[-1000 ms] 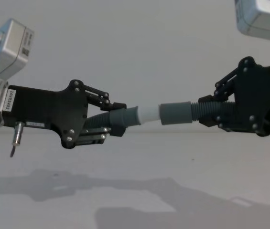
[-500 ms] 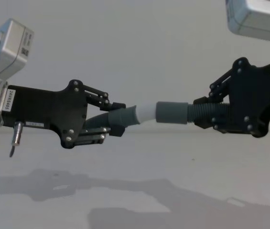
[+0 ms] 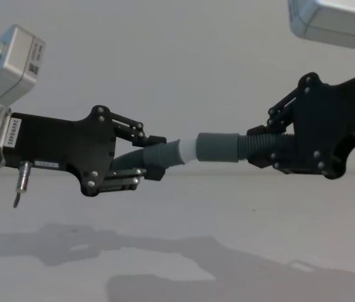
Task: Use both hands to pick up one end of the pipe from the table, align the ends, and insert them.
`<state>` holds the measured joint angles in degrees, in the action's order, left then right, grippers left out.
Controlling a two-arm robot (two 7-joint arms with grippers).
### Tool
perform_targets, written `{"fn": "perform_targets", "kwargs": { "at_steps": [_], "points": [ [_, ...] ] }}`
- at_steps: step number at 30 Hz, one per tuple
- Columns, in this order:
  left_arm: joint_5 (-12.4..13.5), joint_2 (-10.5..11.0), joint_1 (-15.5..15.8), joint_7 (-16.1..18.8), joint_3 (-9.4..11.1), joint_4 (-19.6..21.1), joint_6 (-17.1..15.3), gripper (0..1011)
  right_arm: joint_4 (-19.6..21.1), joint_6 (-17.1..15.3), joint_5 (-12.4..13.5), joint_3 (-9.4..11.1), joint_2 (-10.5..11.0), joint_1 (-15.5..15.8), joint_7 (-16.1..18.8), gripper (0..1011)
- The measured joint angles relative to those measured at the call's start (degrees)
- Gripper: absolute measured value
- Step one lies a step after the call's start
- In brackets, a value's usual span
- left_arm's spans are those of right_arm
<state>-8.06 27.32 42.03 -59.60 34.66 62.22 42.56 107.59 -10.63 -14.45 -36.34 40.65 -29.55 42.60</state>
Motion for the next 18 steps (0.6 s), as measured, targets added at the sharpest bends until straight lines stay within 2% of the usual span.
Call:
{"fn": "perform_targets", "kwargs": {
  "at_steps": [18],
  "points": [
    [0.00, 0.01, 0.00, 0.00, -0.03, 0.00, 0.00, 336, 0.68, -2.82, -0.25, -1.09, -0.59, -1.04, 1.13, 233]
  ]
}}
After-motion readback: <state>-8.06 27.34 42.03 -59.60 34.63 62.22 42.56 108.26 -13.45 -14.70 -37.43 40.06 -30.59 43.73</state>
